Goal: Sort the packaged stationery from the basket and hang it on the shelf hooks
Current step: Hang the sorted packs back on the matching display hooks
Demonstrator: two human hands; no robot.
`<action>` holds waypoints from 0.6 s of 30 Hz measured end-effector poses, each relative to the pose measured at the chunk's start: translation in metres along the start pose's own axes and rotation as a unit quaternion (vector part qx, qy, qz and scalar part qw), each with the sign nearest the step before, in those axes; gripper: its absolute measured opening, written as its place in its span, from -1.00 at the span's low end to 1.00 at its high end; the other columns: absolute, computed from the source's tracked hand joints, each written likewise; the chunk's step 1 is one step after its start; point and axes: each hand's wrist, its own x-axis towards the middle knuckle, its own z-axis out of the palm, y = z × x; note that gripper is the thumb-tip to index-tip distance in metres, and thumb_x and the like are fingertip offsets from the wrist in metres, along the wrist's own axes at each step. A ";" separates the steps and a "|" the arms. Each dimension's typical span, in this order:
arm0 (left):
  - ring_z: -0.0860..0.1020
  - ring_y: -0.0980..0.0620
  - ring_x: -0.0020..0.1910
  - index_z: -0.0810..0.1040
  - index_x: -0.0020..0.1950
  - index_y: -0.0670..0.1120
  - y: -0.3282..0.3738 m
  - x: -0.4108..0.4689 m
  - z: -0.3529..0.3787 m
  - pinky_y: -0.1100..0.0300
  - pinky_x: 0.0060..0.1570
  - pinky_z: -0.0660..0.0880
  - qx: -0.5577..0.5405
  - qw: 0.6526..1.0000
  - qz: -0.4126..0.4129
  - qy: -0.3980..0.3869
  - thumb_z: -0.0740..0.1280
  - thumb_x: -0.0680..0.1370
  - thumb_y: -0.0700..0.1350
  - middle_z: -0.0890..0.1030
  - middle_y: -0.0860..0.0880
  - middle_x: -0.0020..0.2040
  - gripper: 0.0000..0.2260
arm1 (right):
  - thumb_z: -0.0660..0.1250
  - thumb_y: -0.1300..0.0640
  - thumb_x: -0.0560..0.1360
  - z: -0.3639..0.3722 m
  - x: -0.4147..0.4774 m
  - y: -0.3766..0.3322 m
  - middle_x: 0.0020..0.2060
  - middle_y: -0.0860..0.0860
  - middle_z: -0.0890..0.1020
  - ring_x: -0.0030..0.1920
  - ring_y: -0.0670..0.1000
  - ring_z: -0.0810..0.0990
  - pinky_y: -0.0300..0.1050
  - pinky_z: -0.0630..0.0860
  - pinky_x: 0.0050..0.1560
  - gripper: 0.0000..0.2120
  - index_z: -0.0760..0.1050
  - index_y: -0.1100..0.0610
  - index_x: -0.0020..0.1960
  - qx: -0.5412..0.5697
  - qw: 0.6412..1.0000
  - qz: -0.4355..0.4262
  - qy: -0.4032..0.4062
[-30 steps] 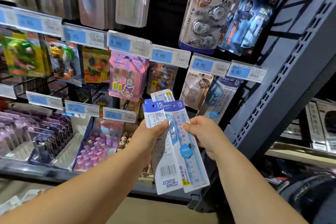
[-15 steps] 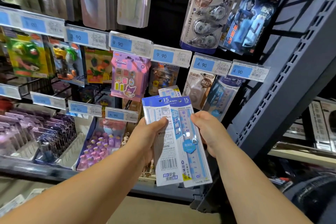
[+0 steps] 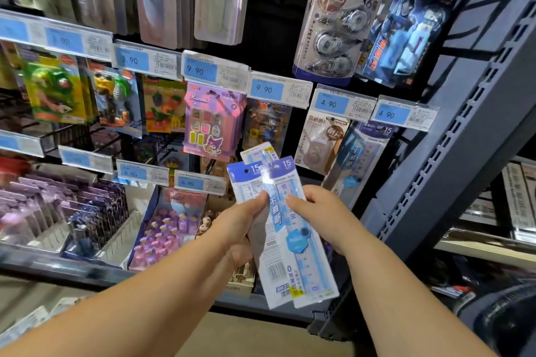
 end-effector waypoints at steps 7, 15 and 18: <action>0.68 -0.15 -0.12 0.55 0.15 -0.13 0.003 0.004 0.000 -0.06 -0.08 0.58 0.053 0.998 0.037 0.024 0.26 0.63 -0.13 0.71 -0.17 -0.04 -0.84 | 0.22 -0.16 0.54 0.003 0.008 0.005 -0.05 0.23 0.60 -0.04 0.21 0.61 0.08 0.55 0.04 -0.48 0.43 0.36 -0.10 -0.011 0.999 0.013 0.048; 0.69 -0.12 -0.24 0.58 0.09 -0.17 0.010 0.002 -0.002 -0.03 -0.22 0.63 0.045 0.999 0.000 0.011 0.30 0.60 -0.11 0.71 -0.18 -0.12 -0.83 | 0.28 0.02 0.58 0.001 0.006 0.008 -0.11 0.18 0.70 -0.11 0.18 0.68 0.23 0.55 0.12 -0.78 0.51 0.15 -0.13 0.190 0.979 0.073 0.003; 0.69 -0.16 -0.15 0.64 0.03 -0.15 0.009 -0.002 -0.001 -0.10 -0.05 0.56 0.002 1.000 -0.001 -0.002 0.31 0.58 -0.07 0.70 -0.21 -0.03 -0.81 | 0.27 0.03 0.59 0.004 0.005 0.006 -0.13 0.20 0.70 -0.11 0.22 0.68 0.27 0.54 0.11 -0.78 0.51 0.18 -0.09 0.226 0.972 0.068 0.002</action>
